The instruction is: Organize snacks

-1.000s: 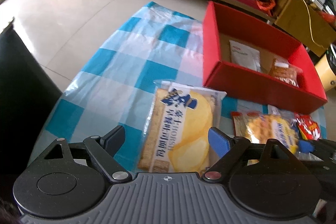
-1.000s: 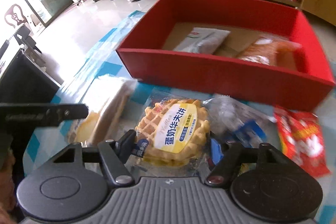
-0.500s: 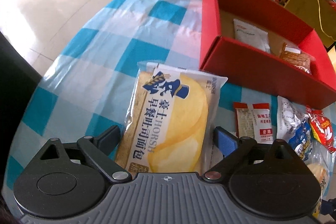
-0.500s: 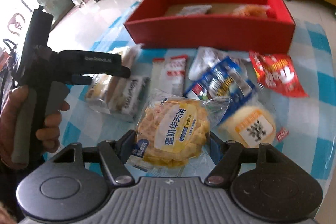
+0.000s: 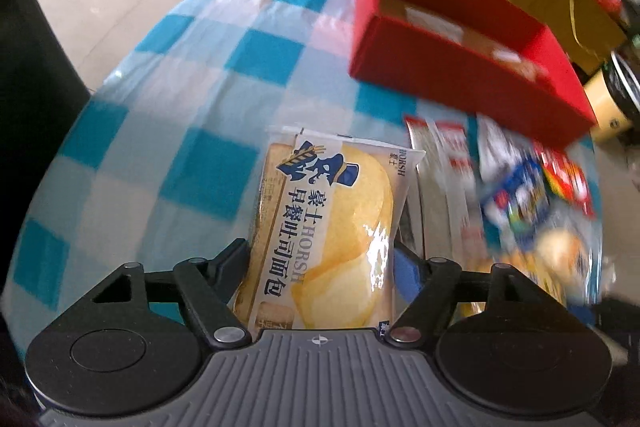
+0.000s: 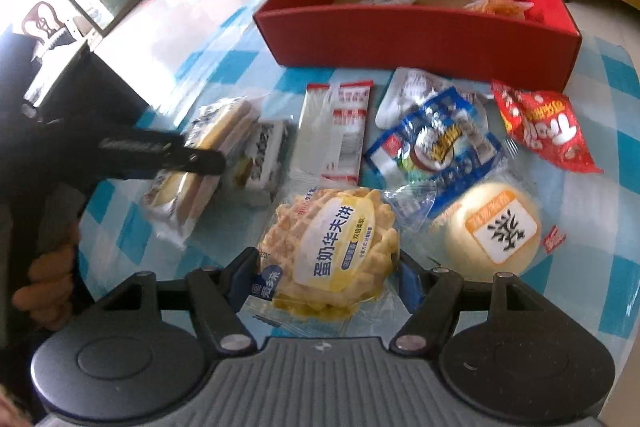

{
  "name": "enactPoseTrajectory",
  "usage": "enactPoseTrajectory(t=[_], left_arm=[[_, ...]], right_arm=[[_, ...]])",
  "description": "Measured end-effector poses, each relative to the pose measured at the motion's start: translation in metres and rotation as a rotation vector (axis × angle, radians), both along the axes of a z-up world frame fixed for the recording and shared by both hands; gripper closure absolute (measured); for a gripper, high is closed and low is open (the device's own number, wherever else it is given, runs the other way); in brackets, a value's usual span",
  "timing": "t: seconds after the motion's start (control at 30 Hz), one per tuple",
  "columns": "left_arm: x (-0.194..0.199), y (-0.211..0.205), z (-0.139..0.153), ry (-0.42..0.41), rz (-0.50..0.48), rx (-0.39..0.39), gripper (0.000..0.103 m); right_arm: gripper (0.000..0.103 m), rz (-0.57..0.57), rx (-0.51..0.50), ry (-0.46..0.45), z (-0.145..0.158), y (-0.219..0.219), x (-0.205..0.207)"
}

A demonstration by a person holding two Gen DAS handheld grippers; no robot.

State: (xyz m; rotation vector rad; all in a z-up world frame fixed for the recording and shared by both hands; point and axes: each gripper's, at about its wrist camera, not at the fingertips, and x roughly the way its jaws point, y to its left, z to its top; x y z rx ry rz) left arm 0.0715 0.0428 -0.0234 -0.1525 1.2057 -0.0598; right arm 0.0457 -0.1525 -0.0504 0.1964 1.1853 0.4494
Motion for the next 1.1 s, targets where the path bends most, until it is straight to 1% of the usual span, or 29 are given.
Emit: enactPoseTrajectory(t=[0.1,0.2,0.27,0.33,0.37,0.47,0.5,0.6,0.67,0.73,0.77,0.83,0.9,1.0,1.07,1.1], left_arm=[[-0.024,-0.007,0.000,-0.007,-0.048,0.028,0.024],[-0.043,-0.015,-0.007,0.006,-0.086,0.080,0.024],[-0.050,-0.017,-0.014,0.029,-0.109,0.094,0.024],[-0.052,-0.019,-0.017,0.026,-0.123,0.108,0.023],[-0.052,-0.019,-0.018,0.019,-0.131,0.118,0.022],[-0.050,-0.019,-0.021,0.011,-0.128,0.143,0.013],[-0.050,-0.019,-0.022,0.017,-0.125,0.143,0.012],[-0.048,-0.016,-0.026,0.036,-0.119,0.125,0.012],[-0.049,-0.017,-0.028,0.041,-0.126,0.130,0.012],[-0.050,-0.018,-0.032,0.048,-0.133,0.138,0.011],[-0.050,-0.018,-0.034,0.051,-0.137,0.143,0.011],[-0.052,-0.021,-0.037,0.048,-0.147,0.170,0.006],[-0.055,-0.023,-0.040,0.039,-0.153,0.202,0.001],[-0.056,-0.022,-0.041,0.035,-0.152,0.205,0.000],[-0.055,-0.020,-0.043,0.043,-0.139,0.188,0.000],[-0.055,-0.019,-0.042,0.043,-0.137,0.183,0.000]], right_arm=[[0.036,0.021,-0.040,-0.020,-0.001,0.002,-0.009],[0.036,0.042,-0.080,-0.035,-0.003,0.003,-0.018],[0.036,0.054,-0.101,-0.038,-0.005,0.002,-0.024],[0.036,0.060,-0.118,-0.037,-0.008,0.002,-0.031],[0.035,0.058,-0.123,-0.034,-0.010,0.001,-0.035],[0.035,0.036,-0.131,-0.019,-0.017,-0.004,-0.041],[0.035,0.022,-0.117,-0.016,-0.019,-0.006,-0.042],[0.025,-0.024,-0.095,0.012,-0.025,-0.012,-0.041],[0.016,-0.047,-0.101,0.023,-0.030,-0.012,-0.040],[0.010,-0.056,-0.095,0.012,-0.032,-0.008,-0.042],[0.007,-0.055,-0.107,0.002,-0.032,-0.005,-0.044],[0.002,-0.036,-0.142,-0.019,-0.034,0.005,-0.048],[0.002,-0.011,-0.210,-0.043,-0.036,0.017,-0.053],[0.002,0.023,-0.318,-0.072,-0.040,0.034,-0.058],[0.002,-0.009,-0.312,-0.079,-0.040,0.033,-0.060],[0.002,-0.006,-0.313,-0.076,-0.040,0.033,-0.060]])
